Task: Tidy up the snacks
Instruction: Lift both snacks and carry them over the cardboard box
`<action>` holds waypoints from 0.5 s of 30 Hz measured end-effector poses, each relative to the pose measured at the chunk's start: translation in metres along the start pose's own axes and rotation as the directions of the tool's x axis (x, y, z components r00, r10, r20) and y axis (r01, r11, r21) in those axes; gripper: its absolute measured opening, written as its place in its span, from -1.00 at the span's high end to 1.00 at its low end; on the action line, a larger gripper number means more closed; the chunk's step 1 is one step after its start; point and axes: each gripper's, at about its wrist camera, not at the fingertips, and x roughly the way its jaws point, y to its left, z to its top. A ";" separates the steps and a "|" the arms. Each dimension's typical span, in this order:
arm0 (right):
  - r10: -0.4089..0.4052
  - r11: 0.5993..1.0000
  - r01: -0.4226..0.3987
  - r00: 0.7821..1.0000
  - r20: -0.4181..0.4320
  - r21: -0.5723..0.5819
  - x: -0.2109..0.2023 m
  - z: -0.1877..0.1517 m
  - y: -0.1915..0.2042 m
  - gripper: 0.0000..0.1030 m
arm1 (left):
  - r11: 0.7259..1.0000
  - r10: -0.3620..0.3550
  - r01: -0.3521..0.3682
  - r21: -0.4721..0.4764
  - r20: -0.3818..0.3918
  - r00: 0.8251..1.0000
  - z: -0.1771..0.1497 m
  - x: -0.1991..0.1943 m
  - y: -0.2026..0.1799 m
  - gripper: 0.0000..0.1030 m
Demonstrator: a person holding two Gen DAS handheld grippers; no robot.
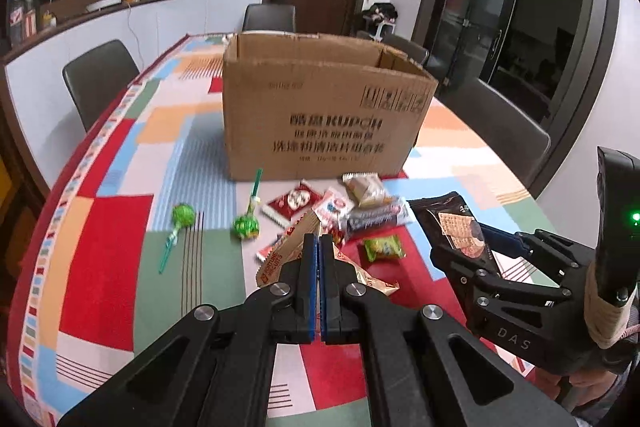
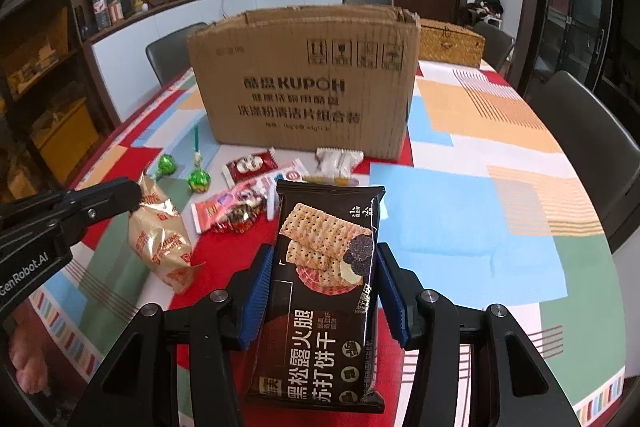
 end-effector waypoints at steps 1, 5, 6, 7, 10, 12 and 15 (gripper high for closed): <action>0.003 1.000 -0.003 1.000 0.008 -0.001 -0.002 0.002 0.000 0.01 | 1.000 -0.002 0.002 0.001 0.005 1.000 0.002 -0.001 0.000 0.95; 0.019 1.000 -0.019 0.999 0.034 0.001 -0.009 0.012 0.000 0.01 | 1.000 -0.005 0.005 0.002 0.029 1.000 0.010 -0.003 -0.001 0.95; 0.025 1.000 -0.025 0.999 0.040 0.003 -0.010 0.015 0.000 0.01 | 1.000 -0.005 0.005 0.003 0.034 0.999 0.012 -0.003 -0.002 0.95; 0.033 0.999 -0.033 0.998 0.048 0.005 -0.013 0.018 -0.001 0.01 | 1.000 -0.006 0.006 0.005 0.040 0.999 0.014 -0.004 -0.001 0.95; 0.038 0.999 -0.038 0.997 0.073 -0.001 -0.016 0.027 0.000 0.01 | 1.000 -0.005 0.004 0.008 0.063 0.998 0.021 -0.007 0.000 0.95; 0.036 0.999 -0.036 0.995 0.089 -0.007 -0.018 0.033 0.001 0.01 | 1.000 -0.001 0.000 0.009 0.081 0.997 0.026 -0.009 0.000 0.95; 0.030 0.999 -0.028 0.993 0.115 -0.017 -0.021 0.042 0.003 0.01 | 1.000 0.004 -0.005 0.010 0.107 0.994 0.034 -0.013 0.002 0.95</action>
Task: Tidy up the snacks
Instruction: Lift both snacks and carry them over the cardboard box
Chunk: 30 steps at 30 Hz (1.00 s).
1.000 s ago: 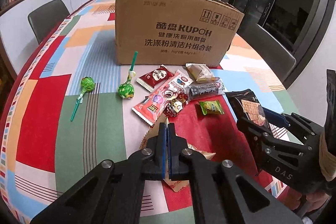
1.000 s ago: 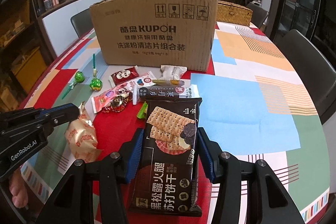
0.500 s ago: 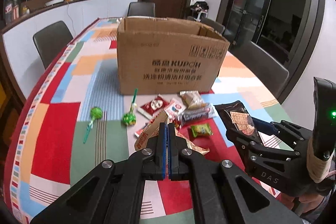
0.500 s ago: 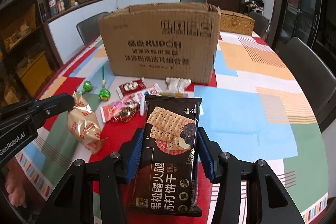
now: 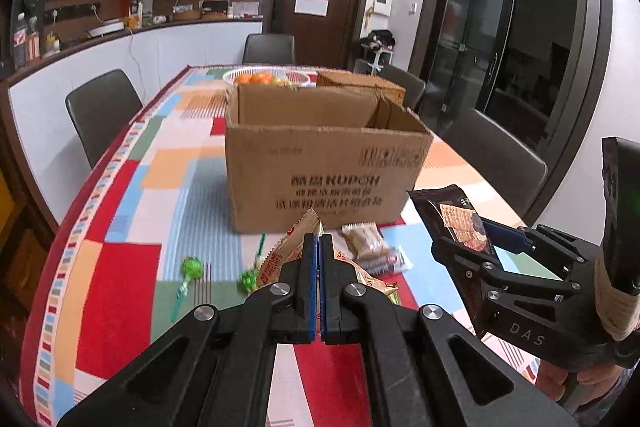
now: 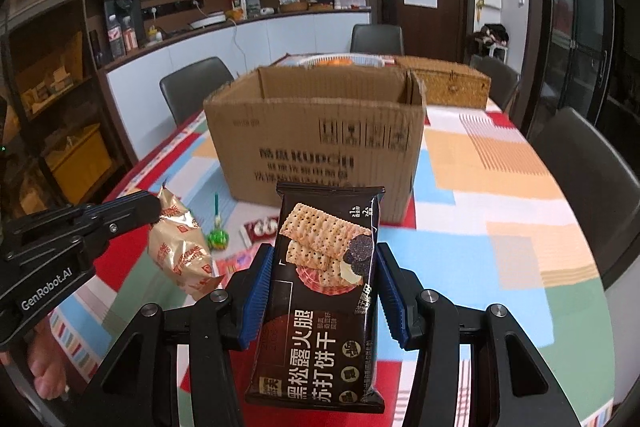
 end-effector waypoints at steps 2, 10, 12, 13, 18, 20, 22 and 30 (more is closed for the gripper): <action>-0.002 1.000 0.002 1.000 0.019 -0.005 -0.001 0.007 0.000 0.01 | 1.000 0.000 0.000 0.001 0.018 1.000 0.007 -0.001 0.001 0.95; -0.018 1.000 0.020 0.995 0.097 -0.020 -0.005 0.038 -0.001 0.01 | 1.000 0.008 -0.010 0.019 0.100 0.995 0.038 -0.006 0.004 0.95; -0.021 1.000 0.024 0.993 0.112 -0.020 -0.006 0.045 -0.002 0.01 | 1.000 0.014 -0.017 0.023 0.122 0.992 0.047 -0.006 0.005 0.95; -0.023 0.999 0.026 0.992 0.120 -0.022 -0.006 0.049 -0.002 0.01 | 1.000 0.014 -0.017 0.024 0.130 0.991 0.051 -0.007 0.005 0.95; -0.025 0.999 0.029 0.988 0.153 -0.024 -0.003 0.070 -0.003 0.01 | 0.999 0.018 -0.022 0.024 0.168 0.986 0.073 -0.005 0.010 0.95; -0.024 0.999 0.028 0.986 0.165 -0.025 -0.001 0.080 -0.003 0.01 | 0.999 0.021 -0.026 0.025 0.185 0.982 0.083 -0.005 0.011 0.95; -0.021 0.999 0.026 0.984 0.178 -0.028 0.001 0.089 -0.003 0.01 | 0.999 0.022 -0.027 0.025 0.195 0.981 0.091 -0.004 0.012 0.95; -0.028 0.998 0.037 0.977 0.210 -0.043 0.011 0.122 -0.003 0.01 | 0.998 0.039 -0.052 0.046 0.239 0.970 0.125 0.006 0.017 0.95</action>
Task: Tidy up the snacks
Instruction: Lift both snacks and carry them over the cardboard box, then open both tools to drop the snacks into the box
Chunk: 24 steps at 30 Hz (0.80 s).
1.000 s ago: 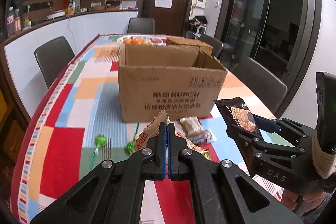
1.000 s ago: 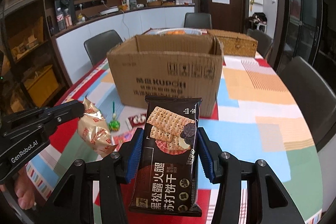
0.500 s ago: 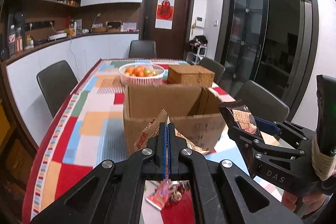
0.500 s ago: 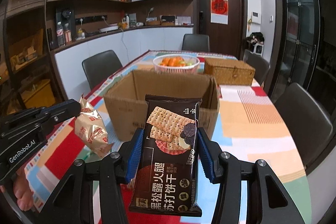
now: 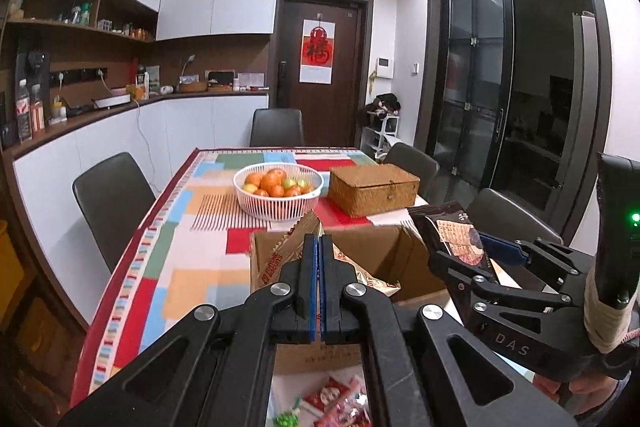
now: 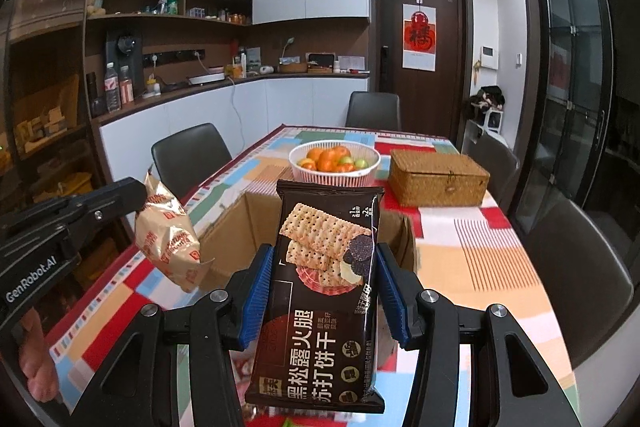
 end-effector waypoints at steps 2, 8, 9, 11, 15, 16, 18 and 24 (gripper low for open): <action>0.003 1.000 -0.003 1.000 -0.004 0.002 0.008 0.008 -0.002 0.01 | 1.000 0.009 -0.009 0.006 -0.001 1.000 0.005 0.009 0.001 0.95; 0.033 0.999 -0.032 0.999 -0.041 0.022 0.041 0.031 -0.012 0.01 | 1.000 0.019 -0.019 -0.004 -0.031 0.999 0.014 0.041 0.007 0.95; 0.044 0.999 -0.043 0.998 -0.053 0.019 0.049 0.034 -0.013 0.01 | 1.000 0.014 -0.014 -0.009 -0.039 0.999 0.014 0.047 0.008 0.95; 0.049 0.999 -0.048 0.996 -0.071 0.020 0.060 0.038 -0.015 0.01 | 1.000 0.003 -0.004 -0.018 -0.057 0.998 0.015 0.058 0.010 0.95; 0.037 0.999 -0.035 0.995 -0.092 0.021 0.081 0.043 -0.019 0.01 | 1.000 0.010 -0.011 -0.010 -0.095 0.995 0.015 0.080 0.012 0.95; 0.041 0.999 -0.039 0.994 -0.101 0.024 0.086 0.043 -0.019 0.01 | 1.000 0.010 -0.011 -0.012 -0.102 0.995 0.014 0.083 0.012 0.95; 0.044 0.999 -0.040 0.992 -0.120 0.032 0.097 0.042 -0.019 0.01 | 1.000 0.011 -0.012 -0.015 -0.125 0.992 0.012 0.094 0.014 0.95; 0.017 1.000 -0.016 0.986 -0.163 0.007 0.122 0.034 -0.014 0.00 | 0.999 0.023 -0.027 -0.021 -0.150 0.988 0.009 0.107 0.024 0.59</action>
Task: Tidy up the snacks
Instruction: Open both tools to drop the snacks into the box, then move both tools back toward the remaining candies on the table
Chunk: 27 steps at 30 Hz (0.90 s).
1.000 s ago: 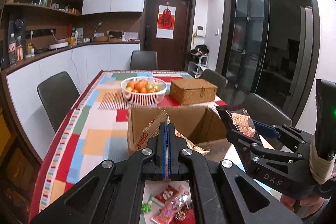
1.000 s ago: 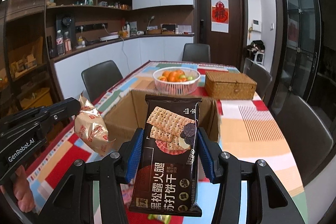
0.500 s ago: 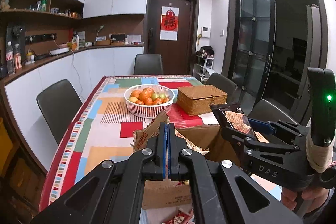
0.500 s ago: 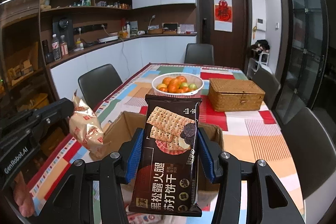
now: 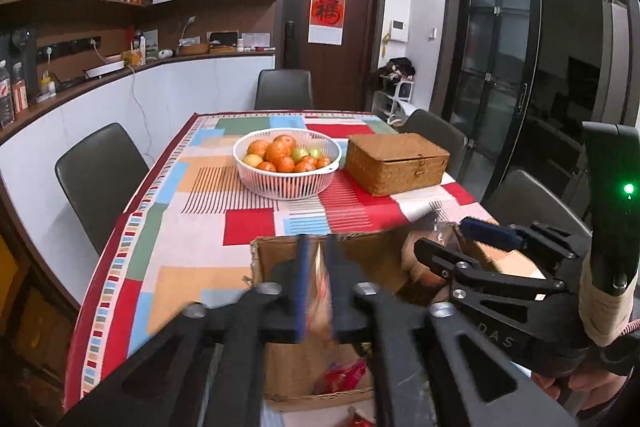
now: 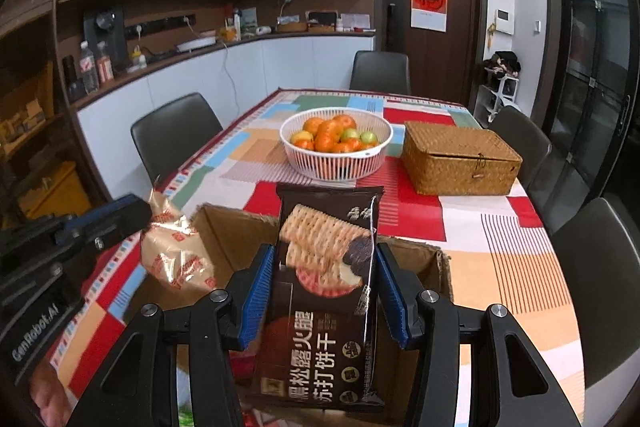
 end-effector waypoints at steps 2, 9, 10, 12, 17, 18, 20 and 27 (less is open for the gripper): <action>-0.020 1.000 0.020 1.000 -0.004 -0.010 0.003 0.000 0.002 -0.20 | 1.000 0.015 -0.015 -0.004 0.007 1.000 -0.003 -0.005 0.002 0.52; -0.027 0.999 0.029 0.998 0.063 -0.025 -0.030 -0.012 0.010 -0.24 | 1.000 0.021 -0.021 -0.018 0.002 1.000 -0.022 -0.035 0.007 0.50; -0.027 0.999 0.029 0.997 0.071 -0.029 -0.037 -0.016 0.013 -0.24 | 1.000 0.023 -0.023 -0.019 0.000 1.000 -0.024 -0.039 0.008 0.50; -0.017 0.999 0.021 0.996 0.086 -0.047 -0.048 -0.022 0.019 -0.24 | 1.000 0.025 -0.025 -0.010 0.000 1.000 -0.031 -0.050 0.006 0.50; -0.009 0.996 0.020 0.993 0.122 -0.087 -0.077 -0.040 0.032 -0.24 | 0.999 0.025 -0.025 0.024 0.013 1.000 -0.047 -0.078 -0.004 0.45; -0.001 0.996 0.013 0.992 0.126 -0.092 -0.083 -0.045 0.034 -0.24 | 0.999 0.023 -0.024 0.034 0.015 1.000 -0.051 -0.084 -0.006 0.44; 0.005 0.995 0.008 0.992 0.129 -0.100 -0.090 -0.052 0.036 -0.24 | 0.999 0.023 -0.024 0.046 0.020 1.000 -0.058 -0.093 -0.010 0.44; 0.015 0.993 -0.001 0.993 0.120 -0.116 -0.115 -0.083 0.035 -0.24 | 0.995 -0.002 0.001 0.103 0.011 1.000 -0.085 -0.114 -0.027 0.44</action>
